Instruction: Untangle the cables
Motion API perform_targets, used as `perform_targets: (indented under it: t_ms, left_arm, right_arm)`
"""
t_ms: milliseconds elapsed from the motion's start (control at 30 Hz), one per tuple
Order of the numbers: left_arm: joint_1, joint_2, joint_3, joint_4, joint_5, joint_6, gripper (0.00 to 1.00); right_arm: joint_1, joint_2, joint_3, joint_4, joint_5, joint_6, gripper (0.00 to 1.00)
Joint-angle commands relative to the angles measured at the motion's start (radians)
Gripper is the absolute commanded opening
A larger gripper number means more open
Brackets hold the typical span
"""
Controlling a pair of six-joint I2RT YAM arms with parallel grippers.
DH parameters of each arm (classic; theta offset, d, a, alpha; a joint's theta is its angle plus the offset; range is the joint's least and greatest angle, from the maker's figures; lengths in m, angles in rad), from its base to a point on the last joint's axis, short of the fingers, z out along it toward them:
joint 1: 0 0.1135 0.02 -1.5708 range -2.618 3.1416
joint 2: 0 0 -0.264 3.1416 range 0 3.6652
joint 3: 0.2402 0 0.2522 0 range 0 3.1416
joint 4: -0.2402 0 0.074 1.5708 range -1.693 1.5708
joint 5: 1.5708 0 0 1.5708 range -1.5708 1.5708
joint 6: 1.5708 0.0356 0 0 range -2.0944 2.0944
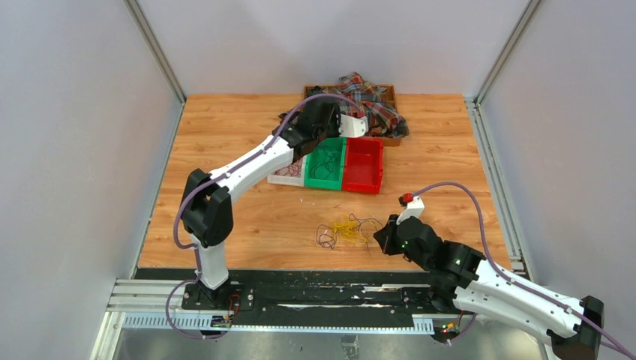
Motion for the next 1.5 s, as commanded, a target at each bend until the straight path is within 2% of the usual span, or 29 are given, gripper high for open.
perform_targets:
  t_ms: [0, 133, 433, 733, 933, 1167, 1233, 1333, 1400, 1467]
  left_arm:
    - [-0.011, 0.063, 0.057, -0.068, 0.038, -0.106, 0.0]
    - [-0.023, 0.12, 0.118, -0.113, 0.089, -0.178, 0.0]
    - [-0.07, 0.171, 0.11, -0.093, 0.141, -0.277, 0.0]
    - [-0.03, 0.247, 0.104, -0.013, 0.038, -0.324, 0.0]
    - [0.016, 0.271, 0.036, 0.084, -0.034, -0.32, 0.0]
    - [0.026, 0.258, -0.018, 0.06, 0.019, -0.363, 0.01]
    - [0.028, 0.263, 0.02, 0.006, 0.04, -0.379, 0.06]
    - [0.044, 0.259, 0.081, -0.078, 0.084, -0.411, 0.33]
    - [0.057, 0.243, 0.123, -0.149, 0.139, -0.418, 0.46]
    - [0.069, 0.228, 0.164, -0.227, 0.196, -0.408, 0.51]
  right_arm:
    - [-0.011, -0.014, -0.023, -0.012, 0.032, 0.025, 0.0]
    - [-0.011, -0.011, -0.024, -0.016, 0.041, 0.026, 0.01]
    - [-0.011, -0.008, -0.027, -0.02, 0.051, 0.027, 0.01]
    - [-0.011, -0.02, -0.035, -0.035, 0.051, 0.044, 0.01]
    - [-0.011, -0.033, -0.044, -0.043, 0.05, 0.06, 0.01]
    - [-0.011, -0.036, -0.044, -0.049, 0.05, 0.066, 0.01]
    - [-0.011, -0.034, -0.042, -0.05, 0.05, 0.066, 0.01]
    - [-0.012, -0.032, -0.04, -0.053, 0.048, 0.065, 0.01]
    - [-0.011, -0.032, -0.039, -0.052, 0.049, 0.064, 0.0]
    - [-0.011, -0.031, -0.038, -0.054, 0.047, 0.064, 0.01]
